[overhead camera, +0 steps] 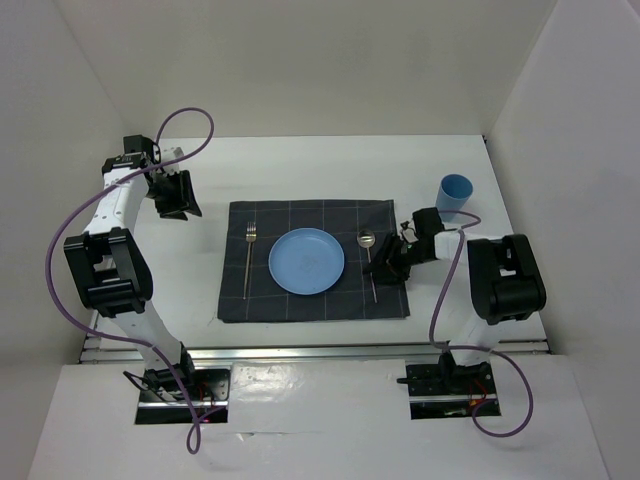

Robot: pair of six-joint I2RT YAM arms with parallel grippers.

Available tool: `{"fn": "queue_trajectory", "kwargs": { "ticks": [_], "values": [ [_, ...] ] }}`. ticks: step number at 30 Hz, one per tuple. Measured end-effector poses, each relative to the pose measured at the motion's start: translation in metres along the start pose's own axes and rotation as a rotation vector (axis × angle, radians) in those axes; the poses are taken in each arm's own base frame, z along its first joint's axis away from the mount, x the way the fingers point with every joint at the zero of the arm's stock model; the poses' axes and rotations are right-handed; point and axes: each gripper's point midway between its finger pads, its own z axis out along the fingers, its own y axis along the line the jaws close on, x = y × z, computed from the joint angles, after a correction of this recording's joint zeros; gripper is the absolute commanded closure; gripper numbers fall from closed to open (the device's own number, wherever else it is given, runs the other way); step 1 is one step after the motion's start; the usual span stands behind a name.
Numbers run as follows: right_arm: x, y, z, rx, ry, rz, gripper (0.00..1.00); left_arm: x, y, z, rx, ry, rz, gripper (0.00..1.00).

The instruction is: Set the dinner table for one person

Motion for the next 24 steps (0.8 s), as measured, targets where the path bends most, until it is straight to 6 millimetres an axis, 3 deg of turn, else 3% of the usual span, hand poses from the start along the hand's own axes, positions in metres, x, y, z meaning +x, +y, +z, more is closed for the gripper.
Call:
{"fn": "queue_trajectory", "kwargs": {
  "ticks": [16, 24],
  "values": [
    [0.0054, -0.0044, 0.0004, 0.2, -0.046, -0.117, 0.48, 0.0018, -0.0008, 0.0002, 0.005, 0.008, -0.002, 0.46],
    [0.0063, -0.0045, 0.001, 0.205, -0.045, -0.123, 0.51, 0.0043, 0.0012, 0.0057, 0.005, 0.025, -0.007, 0.46]
  ]
}}
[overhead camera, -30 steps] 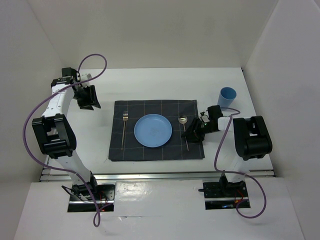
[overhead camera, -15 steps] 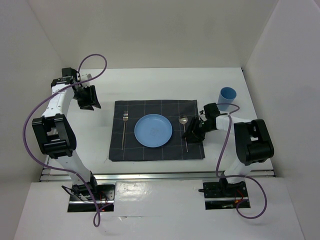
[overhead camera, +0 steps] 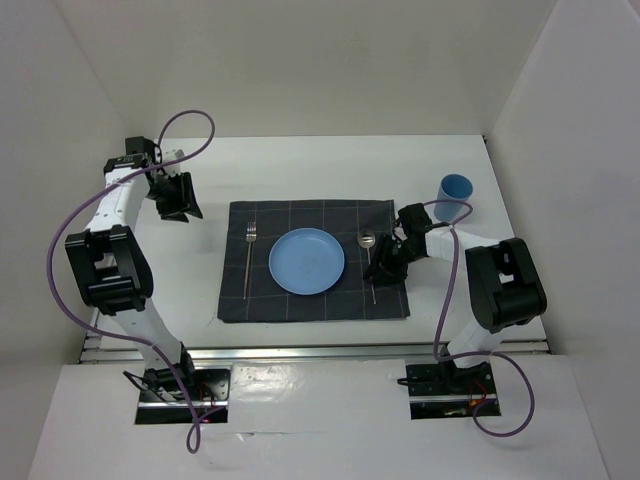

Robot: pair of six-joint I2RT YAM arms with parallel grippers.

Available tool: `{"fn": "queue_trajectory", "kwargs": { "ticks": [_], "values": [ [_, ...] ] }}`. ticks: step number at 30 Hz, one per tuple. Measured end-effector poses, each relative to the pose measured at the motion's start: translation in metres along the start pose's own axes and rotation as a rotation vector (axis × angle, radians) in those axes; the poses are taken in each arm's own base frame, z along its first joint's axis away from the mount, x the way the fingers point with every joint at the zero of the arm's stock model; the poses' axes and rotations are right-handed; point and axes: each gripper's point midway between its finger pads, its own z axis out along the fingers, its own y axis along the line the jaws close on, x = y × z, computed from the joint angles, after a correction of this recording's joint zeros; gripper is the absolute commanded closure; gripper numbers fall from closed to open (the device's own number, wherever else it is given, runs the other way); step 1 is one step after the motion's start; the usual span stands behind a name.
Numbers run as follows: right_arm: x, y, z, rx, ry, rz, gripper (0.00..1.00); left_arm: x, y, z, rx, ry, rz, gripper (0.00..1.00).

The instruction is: Set the dinner table for one person

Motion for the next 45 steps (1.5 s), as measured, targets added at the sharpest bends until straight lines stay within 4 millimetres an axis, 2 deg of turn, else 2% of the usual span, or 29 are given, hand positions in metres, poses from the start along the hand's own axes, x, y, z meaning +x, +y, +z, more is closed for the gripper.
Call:
{"fn": "queue_trajectory", "kwargs": {
  "ticks": [18, 23, 26, 27, 30, 31, 34, 36, 38, 43, 45],
  "values": [
    [0.003, 0.004, 0.0, -0.017, 0.015, 0.008, 0.52, 0.001, 0.001, 0.002, 0.0, 0.007, -0.001, 0.46],
    [0.002, -0.002, -0.002, 0.027, 0.003, 0.013, 0.49, 0.001, 0.001, 0.002, 0.0, 0.008, -0.002, 0.46],
    [-0.004, -0.012, -0.01, 0.11, -0.042, 0.007, 0.48, 0.001, 0.001, 0.002, 0.0, 0.008, -0.002, 0.46],
    [-0.007, -0.014, -0.015, 0.135, -0.064, 0.0, 0.43, 0.001, 0.001, 0.002, 0.0, 0.008, -0.001, 0.46],
    [-0.023, -0.015, -0.039, 0.205, -0.163, -0.028, 0.29, 0.001, 0.001, 0.002, 0.0, 0.009, -0.002, 0.46],
    [-0.03, -0.011, -0.049, 0.216, -0.202, -0.043, 0.2, 0.001, 0.001, 0.002, 0.0, 0.009, -0.002, 0.46],
    [-0.055, 0.005, -0.081, 0.227, -0.323, -0.075, 0.12, 0.001, 0.001, 0.002, 0.002, 0.009, -0.002, 0.46],
    [-0.072, 0.015, -0.104, 0.222, -0.398, -0.082, 0.11, 0.002, 0.0, 0.002, 0.003, 0.011, -0.002, 0.46],
    [-0.095, 0.016, -0.131, 0.221, -0.48, -0.063, 0.12, 0.002, 0.0, 0.002, 0.005, 0.011, -0.003, 0.46],
    [-0.17, -0.009, -0.219, 0.286, -0.728, 0.055, 0.12, 0.004, 0.001, 0.004, 0.006, 0.021, -0.003, 0.46],
    [-0.194, -0.023, -0.246, 0.319, -0.807, 0.095, 0.12, 0.004, 0.001, 0.004, 0.007, 0.024, 0.005, 0.46]
  ]
}}
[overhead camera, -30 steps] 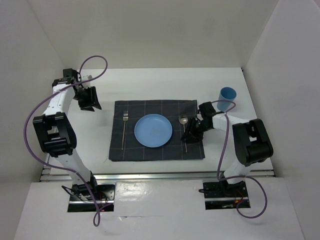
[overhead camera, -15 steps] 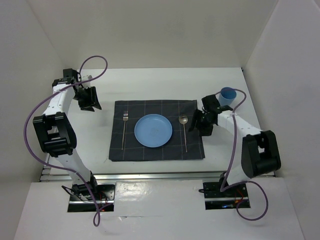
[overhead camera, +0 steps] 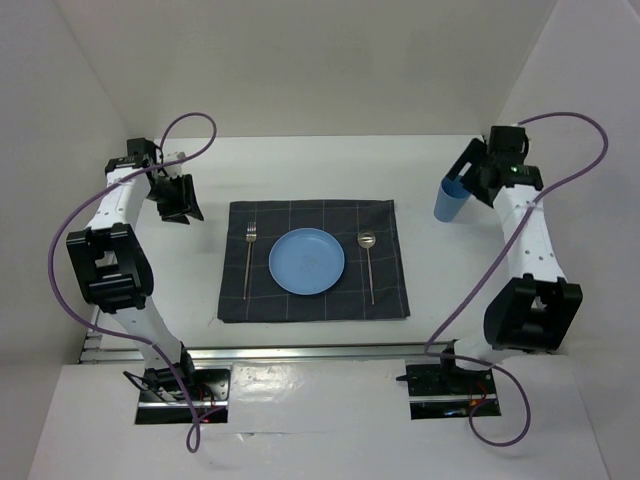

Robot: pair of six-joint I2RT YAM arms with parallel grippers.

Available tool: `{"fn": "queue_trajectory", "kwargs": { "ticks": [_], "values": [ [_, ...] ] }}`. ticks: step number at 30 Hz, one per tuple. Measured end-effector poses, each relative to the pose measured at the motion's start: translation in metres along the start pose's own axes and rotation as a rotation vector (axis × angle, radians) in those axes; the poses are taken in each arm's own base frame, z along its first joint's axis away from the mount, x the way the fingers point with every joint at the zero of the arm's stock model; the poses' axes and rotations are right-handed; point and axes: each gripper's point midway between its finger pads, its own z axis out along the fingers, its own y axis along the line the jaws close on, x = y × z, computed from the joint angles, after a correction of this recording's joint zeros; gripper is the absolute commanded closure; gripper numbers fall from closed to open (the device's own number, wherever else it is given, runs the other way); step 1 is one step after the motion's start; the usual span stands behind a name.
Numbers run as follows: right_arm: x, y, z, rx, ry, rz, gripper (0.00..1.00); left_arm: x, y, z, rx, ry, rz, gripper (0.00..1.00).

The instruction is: Set the dinner table for one person

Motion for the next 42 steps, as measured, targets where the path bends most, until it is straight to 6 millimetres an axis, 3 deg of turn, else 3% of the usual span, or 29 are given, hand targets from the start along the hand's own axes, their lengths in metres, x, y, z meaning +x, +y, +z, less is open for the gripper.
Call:
{"fn": "queue_trajectory", "kwargs": {
  "ticks": [2, 5, 11, 16, 18, 20, 21, 23, 24, 25, 31, 36, 39, 42],
  "values": [
    [-0.024, -0.016, 0.009, 0.044, -0.039, 0.028, 0.12, 0.0, 0.0, 0.0, 0.002, 0.0, 0.005, 0.46],
    [-0.035, -0.031, 0.033, 0.093, -0.035, 0.047, 0.12, 0.0, 0.0, 0.0, 0.002, 0.001, 0.006, 0.46],
    [-0.027, -0.044, 0.099, 0.164, 0.055, 0.041, 0.15, 0.001, 0.0, 0.0, 0.0, 0.004, 0.005, 0.46],
    [-0.011, -0.055, 0.125, 0.205, 0.109, 0.039, 0.18, 0.001, 0.002, 0.001, -0.008, 0.006, 0.005, 0.46],
    [-0.01, -0.058, 0.129, 0.214, 0.113, 0.039, 0.28, 0.0, 0.002, 0.002, -0.008, 0.008, 0.004, 0.46],
    [-0.01, -0.059, 0.13, 0.217, 0.113, 0.039, 0.51, -0.001, 0.004, 0.004, -0.009, 0.013, 0.002, 0.46],
    [-0.011, -0.06, 0.13, 0.218, 0.109, 0.041, 0.71, 0.0, 0.004, 0.006, -0.009, 0.018, 0.001, 0.46],
    [-0.013, -0.059, 0.131, 0.215, 0.1, 0.041, 0.83, 0.0, 0.005, 0.008, -0.01, 0.025, -0.002, 0.46],
    [-0.013, -0.06, 0.131, 0.217, 0.099, 0.041, 0.95, 0.0, 0.005, 0.009, -0.009, 0.027, -0.003, 0.46],
    [-0.012, -0.06, 0.132, 0.217, 0.099, 0.04, 1.0, 0.001, 0.005, 0.01, -0.009, 0.03, -0.004, 0.46],
    [-0.012, -0.061, 0.13, 0.207, 0.11, -0.002, 1.0, 0.001, 0.006, 0.01, -0.007, 0.036, -0.004, 0.46],
    [-0.018, -0.033, 0.115, 0.119, 0.113, -0.066, 1.0, 0.001, 0.006, 0.01, -0.006, 0.036, -0.003, 0.46],
    [-0.024, 0.018, 0.095, 0.032, 0.074, -0.156, 1.0, 0.001, 0.006, 0.011, -0.006, 0.035, -0.002, 0.46],
    [-0.004, 0.086, 0.075, -0.085, 0.066, -0.279, 1.0, 0.001, 0.005, 0.011, -0.006, 0.035, -0.003, 0.46]
  ]
}}
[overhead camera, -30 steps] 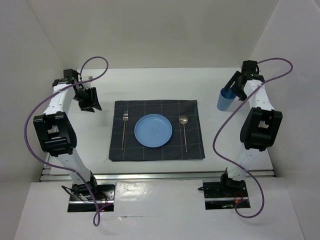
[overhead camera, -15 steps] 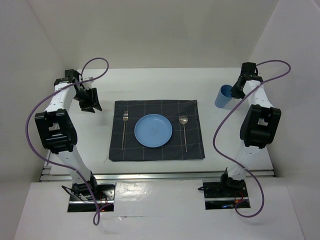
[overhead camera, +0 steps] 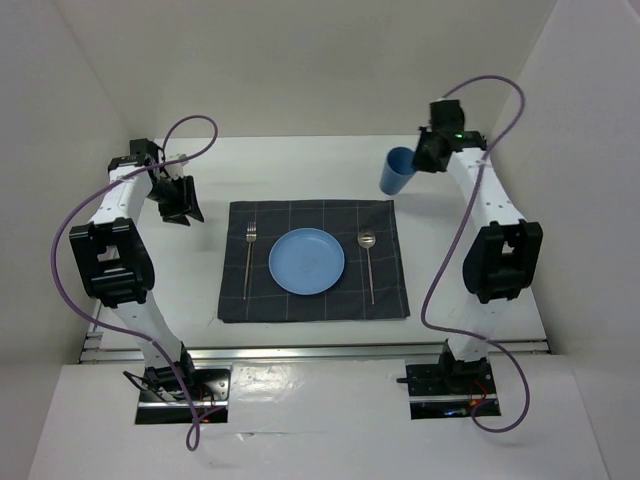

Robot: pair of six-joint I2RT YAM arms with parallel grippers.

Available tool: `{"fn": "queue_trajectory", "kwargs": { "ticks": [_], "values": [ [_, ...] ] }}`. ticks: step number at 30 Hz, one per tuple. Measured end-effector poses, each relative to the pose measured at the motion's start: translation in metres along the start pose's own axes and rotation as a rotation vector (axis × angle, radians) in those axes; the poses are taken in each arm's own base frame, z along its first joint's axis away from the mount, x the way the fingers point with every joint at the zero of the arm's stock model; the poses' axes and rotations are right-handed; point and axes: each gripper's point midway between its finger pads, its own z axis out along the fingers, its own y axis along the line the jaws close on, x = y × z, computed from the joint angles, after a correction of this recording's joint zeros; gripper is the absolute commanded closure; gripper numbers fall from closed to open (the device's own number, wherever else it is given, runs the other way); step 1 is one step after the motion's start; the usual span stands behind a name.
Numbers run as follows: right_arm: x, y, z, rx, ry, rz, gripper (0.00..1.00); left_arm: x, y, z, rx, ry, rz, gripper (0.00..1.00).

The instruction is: Set the dinner table for one person

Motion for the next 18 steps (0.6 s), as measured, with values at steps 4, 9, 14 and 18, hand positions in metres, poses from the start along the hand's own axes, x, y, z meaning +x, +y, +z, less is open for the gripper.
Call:
{"fn": "queue_trajectory", "kwargs": {
  "ticks": [4, 9, 14, 18],
  "values": [
    [0.036, 0.075, -0.007, -0.103, 0.07, -0.142, 1.0, 0.0, 0.0, 0.0, 0.0, 0.0, 0.0, 0.46],
    [0.073, 0.098, 0.011, -0.106, 0.182, -0.219, 1.0, 0.0, -0.001, 0.0, 0.003, 0.0, 0.0, 0.46],
    [0.097, 0.092, 0.032, -0.048, 0.275, -0.252, 1.0, 0.0, -0.001, 0.0, 0.004, 0.0, 0.0, 0.46],
    [0.094, 0.097, 0.035, -0.04, 0.269, -0.264, 1.0, 0.0, -0.001, 0.0, 0.004, 0.0, 0.0, 0.46]
  ]
}}
